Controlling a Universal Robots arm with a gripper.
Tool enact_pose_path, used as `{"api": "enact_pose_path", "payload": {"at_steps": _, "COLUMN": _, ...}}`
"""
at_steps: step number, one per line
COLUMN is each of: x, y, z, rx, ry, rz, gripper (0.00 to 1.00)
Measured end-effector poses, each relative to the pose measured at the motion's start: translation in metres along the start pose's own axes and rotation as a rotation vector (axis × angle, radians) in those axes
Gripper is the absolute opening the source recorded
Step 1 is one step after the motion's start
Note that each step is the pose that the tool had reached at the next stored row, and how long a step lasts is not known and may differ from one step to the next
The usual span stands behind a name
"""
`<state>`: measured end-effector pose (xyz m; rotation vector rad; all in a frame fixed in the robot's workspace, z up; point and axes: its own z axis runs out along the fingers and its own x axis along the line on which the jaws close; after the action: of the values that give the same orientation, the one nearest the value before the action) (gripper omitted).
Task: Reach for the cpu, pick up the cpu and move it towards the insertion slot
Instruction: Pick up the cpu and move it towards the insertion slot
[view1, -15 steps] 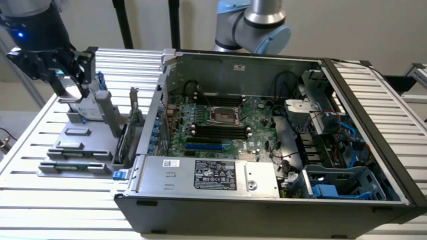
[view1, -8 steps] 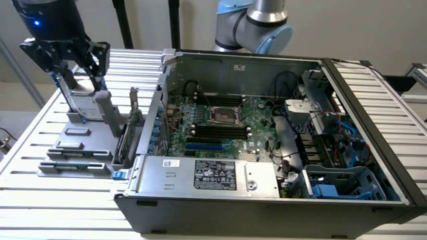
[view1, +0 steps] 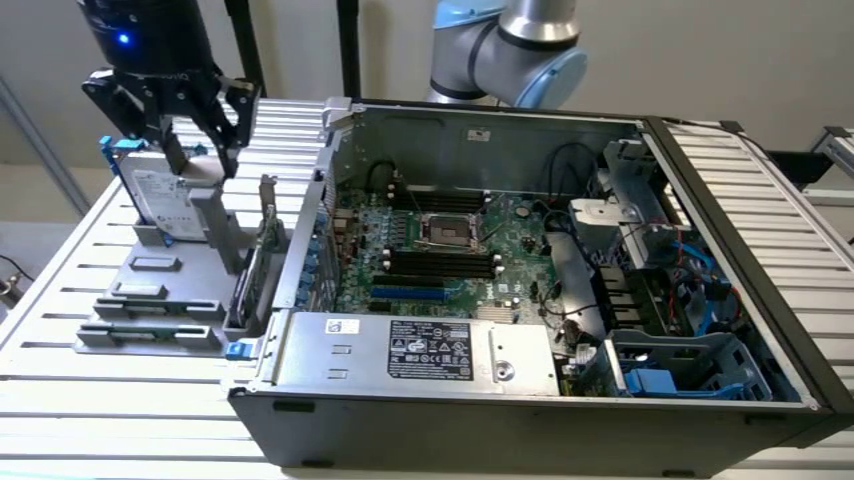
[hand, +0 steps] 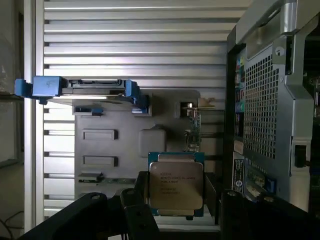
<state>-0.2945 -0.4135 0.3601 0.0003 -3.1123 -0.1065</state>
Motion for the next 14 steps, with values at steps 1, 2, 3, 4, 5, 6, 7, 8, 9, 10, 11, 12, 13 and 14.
{"api": "enact_pose_path", "payload": {"at_steps": 1, "x": -0.004, "y": 0.0001, "z": -0.0011, "rx": -0.0006, "ry": 0.0, "rz": 0.0, "gripper": 0.54}}
{"api": "enact_pose_path", "payload": {"at_steps": 2, "x": -0.009, "y": 0.0002, "z": -0.0022, "rx": -0.0011, "ry": 0.0, "rz": 0.0, "gripper": 0.54}}
{"api": "enact_pose_path", "payload": {"at_steps": 3, "x": -0.014, "y": 0.0002, "z": -0.0031, "rx": -0.0015, "ry": 0.0, "rz": 0.0, "gripper": 0.54}}
{"api": "enact_pose_path", "payload": {"at_steps": 4, "x": -0.018, "y": 0.0003, "z": -0.004, "rx": -0.002, "ry": 0.0, "rz": 0.0, "gripper": 0.54}}
{"api": "enact_pose_path", "payload": {"at_steps": 5, "x": -0.022, "y": 0.0003, "z": -0.0048, "rx": -0.0025, "ry": 0.0, "rz": 0.0, "gripper": 0.54}}
{"api": "enact_pose_path", "payload": {"at_steps": 6, "x": -0.027, "y": 0.0004, "z": -0.0058, "rx": -0.0031, "ry": 0.0, "rz": 0.0, "gripper": 0.54}}
{"api": "enact_pose_path", "payload": {"at_steps": 7, "x": -0.031, "y": 0.0005, "z": -0.0068, "rx": -0.0038, "ry": 0.0, "rz": 0.0, "gripper": 0.54}}
{"api": "enact_pose_path", "payload": {"at_steps": 8, "x": -0.036, "y": 0.0005, "z": -0.0078, "rx": -0.0045, "ry": 0.0, "rz": 0.0, "gripper": 0.54}}
{"api": "enact_pose_path", "payload": {"at_steps": 9, "x": -0.041, "y": 0.0006, "z": -0.0087, "rx": -0.0051, "ry": 0.0, "rz": 0.0, "gripper": 0.54}}
{"api": "enact_pose_path", "payload": {"at_steps": 10, "x": -0.045, "y": 0.0006, "z": -0.0095, "rx": -0.0055, "ry": 0.0001, "rz": 0.0, "gripper": 0.54}}
{"api": "enact_pose_path", "payload": {"at_steps": 11, "x": -0.05, "y": 0.0006, "z": -0.0102, "rx": -0.006, "ry": 0.0, "rz": 0.0, "gripper": 0.54}}
{"api": "enact_pose_path", "payload": {"at_steps": 12, "x": -0.054, "y": 0.0007, "z": -0.0108, "rx": -0.0065, "ry": 0.0, "rz": 0.0, "gripper": 0.54}}
{"api": "enact_pose_path", "payload": {"at_steps": 13, "x": -0.059, "y": 0.0007, "z": -0.0114, "rx": -0.0069, "ry": 0.0001, "rz": 0.0, "gripper": 0.54}}
{"api": "enact_pose_path", "payload": {"at_steps": 14, "x": -0.063, "y": 0.0008, "z": -0.0117, "rx": -0.0074, "ry": 0.0, "rz": 0.0, "gripper": 0.54}}
